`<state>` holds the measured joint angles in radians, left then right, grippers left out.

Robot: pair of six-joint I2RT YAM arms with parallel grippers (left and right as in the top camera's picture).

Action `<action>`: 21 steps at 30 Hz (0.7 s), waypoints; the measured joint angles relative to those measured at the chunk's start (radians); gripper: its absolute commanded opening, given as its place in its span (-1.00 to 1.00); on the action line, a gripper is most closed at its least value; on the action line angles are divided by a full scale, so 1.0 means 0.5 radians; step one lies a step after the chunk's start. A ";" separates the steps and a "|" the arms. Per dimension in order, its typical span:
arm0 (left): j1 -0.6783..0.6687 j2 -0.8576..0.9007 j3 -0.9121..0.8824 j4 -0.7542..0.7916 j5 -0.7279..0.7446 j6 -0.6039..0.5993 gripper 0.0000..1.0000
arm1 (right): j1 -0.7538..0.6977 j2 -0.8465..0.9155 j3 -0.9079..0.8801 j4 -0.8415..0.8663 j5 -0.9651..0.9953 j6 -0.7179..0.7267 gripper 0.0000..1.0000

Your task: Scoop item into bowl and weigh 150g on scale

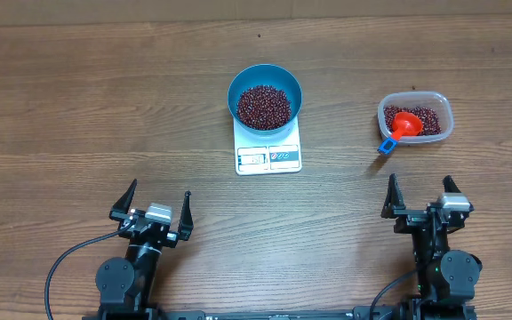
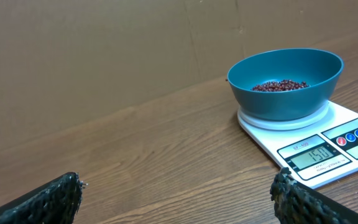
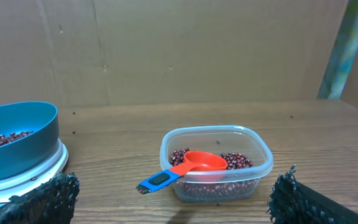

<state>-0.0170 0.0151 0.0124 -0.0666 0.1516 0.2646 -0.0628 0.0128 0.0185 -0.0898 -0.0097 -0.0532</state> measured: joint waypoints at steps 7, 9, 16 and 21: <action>0.000 0.000 0.000 0.000 0.000 0.000 0.99 | 0.000 0.000 0.000 0.001 -0.001 0.000 1.00; 0.000 0.000 0.000 0.000 0.001 0.000 0.99 | 0.000 0.000 0.000 0.001 -0.001 0.001 1.00; 0.000 0.000 0.000 0.000 0.001 0.000 0.99 | 0.000 0.000 0.000 0.001 0.000 0.000 1.00; 0.000 0.000 0.000 0.000 0.000 0.000 0.99 | 0.000 0.000 0.000 0.001 -0.001 0.001 1.00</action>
<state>-0.0170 0.0151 0.0124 -0.0666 0.1516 0.2646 -0.0628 0.0128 0.0185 -0.0895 -0.0101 -0.0528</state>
